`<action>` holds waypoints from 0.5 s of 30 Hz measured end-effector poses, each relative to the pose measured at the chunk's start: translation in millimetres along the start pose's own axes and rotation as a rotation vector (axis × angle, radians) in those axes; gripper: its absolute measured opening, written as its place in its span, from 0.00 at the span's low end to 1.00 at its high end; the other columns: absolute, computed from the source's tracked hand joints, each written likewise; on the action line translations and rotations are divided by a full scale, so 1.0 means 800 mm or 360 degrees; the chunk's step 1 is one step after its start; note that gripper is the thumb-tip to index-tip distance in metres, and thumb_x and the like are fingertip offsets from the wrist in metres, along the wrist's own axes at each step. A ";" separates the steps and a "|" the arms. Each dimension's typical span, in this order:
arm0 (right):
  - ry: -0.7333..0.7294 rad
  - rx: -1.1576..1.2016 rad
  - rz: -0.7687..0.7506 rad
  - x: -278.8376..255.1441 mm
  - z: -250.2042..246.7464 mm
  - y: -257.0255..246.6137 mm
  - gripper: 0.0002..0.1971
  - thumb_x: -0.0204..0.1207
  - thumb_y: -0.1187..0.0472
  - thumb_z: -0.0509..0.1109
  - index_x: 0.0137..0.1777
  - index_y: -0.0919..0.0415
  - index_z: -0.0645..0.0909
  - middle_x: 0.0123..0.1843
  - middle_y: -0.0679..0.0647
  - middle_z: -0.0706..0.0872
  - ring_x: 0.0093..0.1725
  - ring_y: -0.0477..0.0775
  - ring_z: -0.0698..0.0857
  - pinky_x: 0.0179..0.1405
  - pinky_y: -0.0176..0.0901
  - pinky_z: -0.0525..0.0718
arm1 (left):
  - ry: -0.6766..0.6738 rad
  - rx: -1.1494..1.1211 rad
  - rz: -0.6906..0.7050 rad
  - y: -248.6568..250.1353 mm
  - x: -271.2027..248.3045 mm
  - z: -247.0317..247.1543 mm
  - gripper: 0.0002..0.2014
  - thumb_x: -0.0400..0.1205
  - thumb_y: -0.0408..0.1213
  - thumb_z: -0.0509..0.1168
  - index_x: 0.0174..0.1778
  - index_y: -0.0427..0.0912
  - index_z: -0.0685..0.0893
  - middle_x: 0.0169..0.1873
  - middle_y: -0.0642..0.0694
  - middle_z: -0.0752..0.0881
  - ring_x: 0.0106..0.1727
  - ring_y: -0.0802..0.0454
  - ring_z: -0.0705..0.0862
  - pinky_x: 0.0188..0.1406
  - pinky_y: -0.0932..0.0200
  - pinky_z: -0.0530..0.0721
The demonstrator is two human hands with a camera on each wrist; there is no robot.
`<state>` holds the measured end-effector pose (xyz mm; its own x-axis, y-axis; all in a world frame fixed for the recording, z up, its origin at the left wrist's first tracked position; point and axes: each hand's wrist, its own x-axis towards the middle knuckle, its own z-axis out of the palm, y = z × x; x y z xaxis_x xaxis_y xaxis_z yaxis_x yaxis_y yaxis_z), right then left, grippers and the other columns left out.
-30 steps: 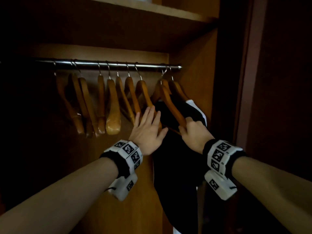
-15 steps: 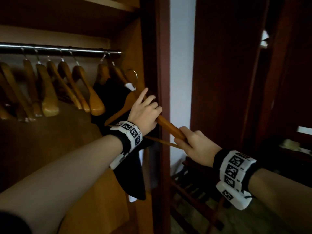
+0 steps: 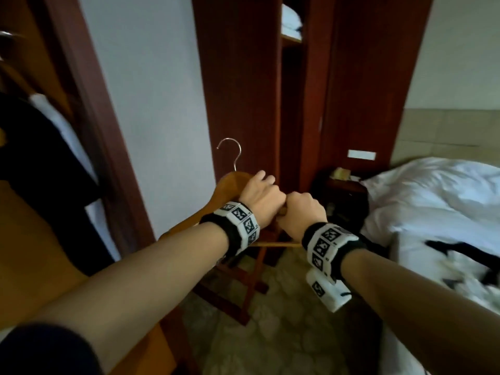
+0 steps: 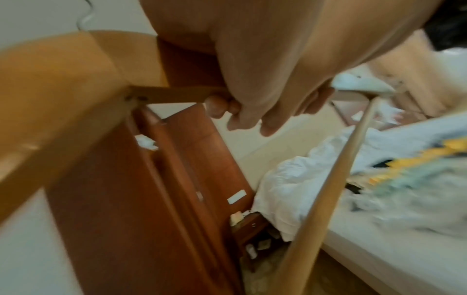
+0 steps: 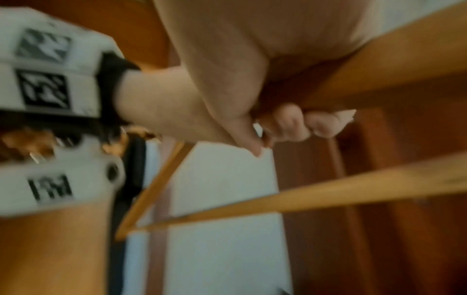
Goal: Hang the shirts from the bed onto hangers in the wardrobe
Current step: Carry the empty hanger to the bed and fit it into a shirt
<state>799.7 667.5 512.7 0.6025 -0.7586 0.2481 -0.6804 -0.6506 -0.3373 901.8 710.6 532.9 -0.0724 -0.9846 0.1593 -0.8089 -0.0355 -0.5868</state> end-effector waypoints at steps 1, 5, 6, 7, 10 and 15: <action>0.0008 0.0004 0.0080 -0.011 -0.003 0.031 0.07 0.77 0.55 0.68 0.46 0.57 0.75 0.50 0.58 0.85 0.52 0.64 0.86 0.43 0.47 0.79 | 0.0111 -0.0014 0.0093 0.023 0.013 0.001 0.06 0.81 0.38 0.63 0.47 0.47 0.85 0.45 0.50 0.89 0.59 0.46 0.78 0.65 0.49 0.69; -0.0043 0.0093 0.0465 -0.057 0.000 0.166 0.08 0.76 0.53 0.67 0.42 0.57 0.78 0.41 0.52 0.82 0.41 0.58 0.84 0.43 0.49 0.85 | 0.0726 -0.0400 0.0428 0.112 0.052 0.014 0.22 0.71 0.29 0.71 0.62 0.43 0.85 0.62 0.41 0.84 0.69 0.41 0.77 0.72 0.43 0.72; -0.0036 0.0136 0.0582 -0.072 0.002 0.203 0.08 0.75 0.52 0.68 0.43 0.56 0.81 0.41 0.53 0.84 0.41 0.58 0.85 0.43 0.49 0.87 | 0.0782 -0.0552 0.0441 0.138 0.058 0.014 0.26 0.72 0.28 0.71 0.68 0.43 0.82 0.71 0.39 0.79 0.76 0.40 0.72 0.76 0.41 0.70; -0.0018 0.0178 0.0670 -0.087 0.006 0.235 0.09 0.74 0.51 0.68 0.43 0.56 0.82 0.41 0.54 0.85 0.40 0.59 0.85 0.42 0.49 0.86 | 0.0800 -0.0695 0.0369 0.160 0.061 0.015 0.30 0.73 0.27 0.70 0.73 0.44 0.78 0.77 0.39 0.72 0.81 0.40 0.66 0.79 0.41 0.67; 0.0034 0.0292 0.0956 -0.137 0.021 0.325 0.11 0.74 0.52 0.69 0.37 0.58 0.82 0.35 0.55 0.83 0.34 0.57 0.83 0.31 0.43 0.78 | 0.0658 -0.1070 -0.0033 0.221 0.084 0.034 0.39 0.75 0.35 0.74 0.81 0.47 0.65 0.81 0.42 0.64 0.84 0.42 0.59 0.82 0.47 0.62; 0.0057 0.0353 0.1373 -0.229 0.037 0.443 0.13 0.74 0.54 0.71 0.30 0.57 0.79 0.28 0.52 0.80 0.27 0.51 0.78 0.23 0.38 0.68 | -0.0110 -0.1450 -0.0149 0.343 0.163 0.064 0.09 0.78 0.50 0.70 0.38 0.49 0.85 0.36 0.50 0.88 0.45 0.43 0.88 0.39 0.55 0.82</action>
<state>460.7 577.1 321.3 -0.0980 -0.9844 -0.1463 -0.7926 0.1661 -0.5867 699.8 563.5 352.0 0.0278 -0.9936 0.1098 -0.9589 0.0045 0.2835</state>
